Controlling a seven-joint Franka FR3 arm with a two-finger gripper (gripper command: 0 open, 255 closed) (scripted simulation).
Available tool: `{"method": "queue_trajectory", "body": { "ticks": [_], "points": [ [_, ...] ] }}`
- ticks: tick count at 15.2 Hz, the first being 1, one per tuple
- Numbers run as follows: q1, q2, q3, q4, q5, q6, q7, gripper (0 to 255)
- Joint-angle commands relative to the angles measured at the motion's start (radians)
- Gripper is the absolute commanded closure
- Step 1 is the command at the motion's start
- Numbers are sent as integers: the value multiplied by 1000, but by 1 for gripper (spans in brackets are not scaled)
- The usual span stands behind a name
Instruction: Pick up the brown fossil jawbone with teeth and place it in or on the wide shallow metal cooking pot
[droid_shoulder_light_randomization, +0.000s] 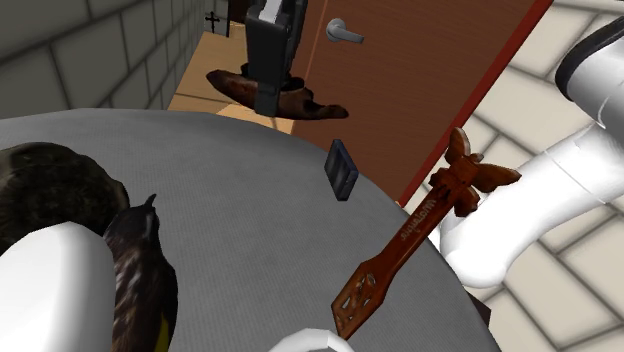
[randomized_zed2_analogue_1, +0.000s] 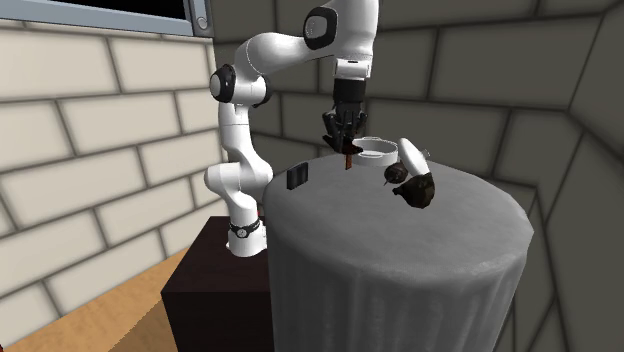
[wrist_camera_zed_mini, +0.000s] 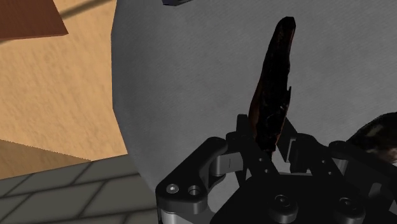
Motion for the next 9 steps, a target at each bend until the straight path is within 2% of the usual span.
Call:
{"method": "queue_trajectory", "body": {
  "ticks": [1, 9],
  "points": [
    [17, -23, 24, -10, 19, -9, 43, 255],
    [77, -51, 148, -2, 73, -30, 232, 255]
  ]
}}
